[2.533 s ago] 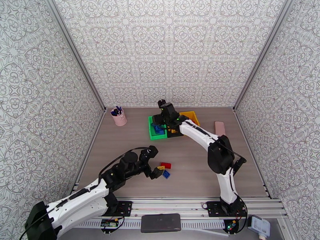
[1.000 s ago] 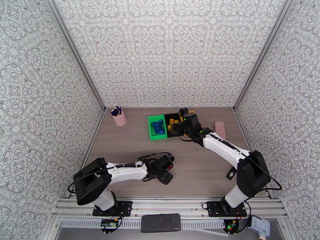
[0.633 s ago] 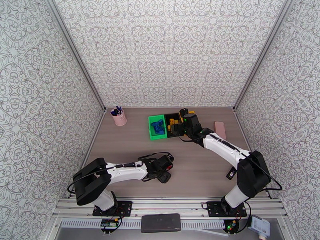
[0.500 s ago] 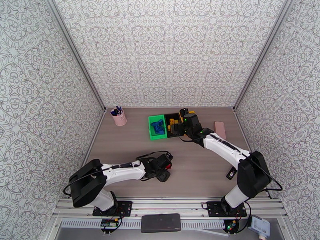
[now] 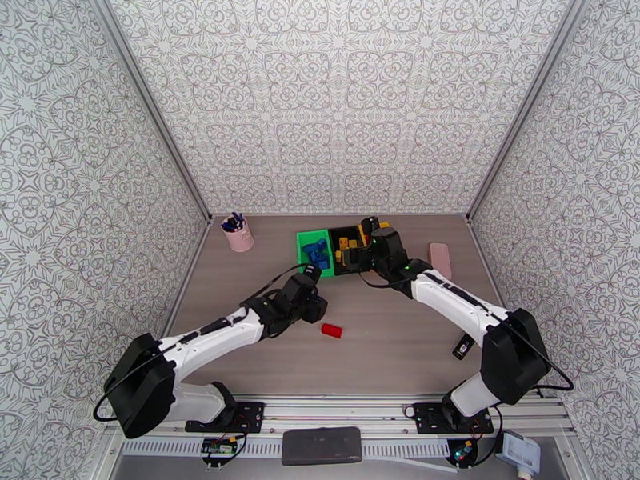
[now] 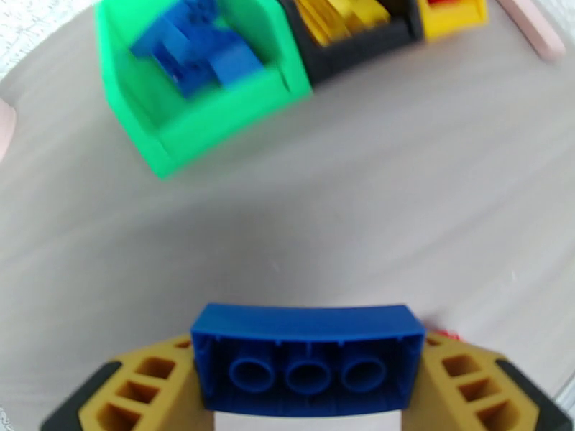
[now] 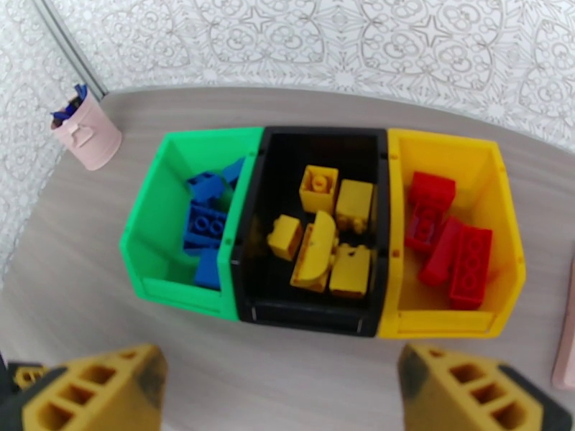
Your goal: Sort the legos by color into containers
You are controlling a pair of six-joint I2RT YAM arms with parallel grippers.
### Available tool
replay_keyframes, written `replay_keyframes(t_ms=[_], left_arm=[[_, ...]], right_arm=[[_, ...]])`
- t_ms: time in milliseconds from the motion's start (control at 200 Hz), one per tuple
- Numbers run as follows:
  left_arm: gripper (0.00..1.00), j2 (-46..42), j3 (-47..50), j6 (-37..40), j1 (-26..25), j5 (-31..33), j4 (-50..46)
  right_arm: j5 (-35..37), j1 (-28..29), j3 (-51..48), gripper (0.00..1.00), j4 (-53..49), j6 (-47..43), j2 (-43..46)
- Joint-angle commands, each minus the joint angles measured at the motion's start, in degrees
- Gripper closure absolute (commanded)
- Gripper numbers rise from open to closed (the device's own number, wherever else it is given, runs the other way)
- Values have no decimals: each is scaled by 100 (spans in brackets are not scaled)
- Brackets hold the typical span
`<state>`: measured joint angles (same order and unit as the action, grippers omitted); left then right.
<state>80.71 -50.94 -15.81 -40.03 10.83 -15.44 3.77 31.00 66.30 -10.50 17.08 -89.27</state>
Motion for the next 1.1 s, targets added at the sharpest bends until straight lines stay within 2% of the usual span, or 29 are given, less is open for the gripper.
replay_keyframes(t_ms=[0,200,360,635,835,1095], left_arm=[[40,407,-521,343,349,61,591],[40,1319,-1416,638,821,29,805],[39,2077,-2237,925,1053,58,801],[39,3059,-3237,945,1335,-125,687],[34,3367,-3602,965,1460,-174,666],[19,3074,-3467,942,1463,-222,698]], right_arm=[[-34,-45,-158,12,55,-3,190],[18,-51,-282,11,41,-44,361],[58,-85,-336,11,3,-65,452],[122,-116,-480,11,10,-103,587],[73,-121,-461,11,-82,-215,695],[-287,-126,-515,11,-131,-551,823]])
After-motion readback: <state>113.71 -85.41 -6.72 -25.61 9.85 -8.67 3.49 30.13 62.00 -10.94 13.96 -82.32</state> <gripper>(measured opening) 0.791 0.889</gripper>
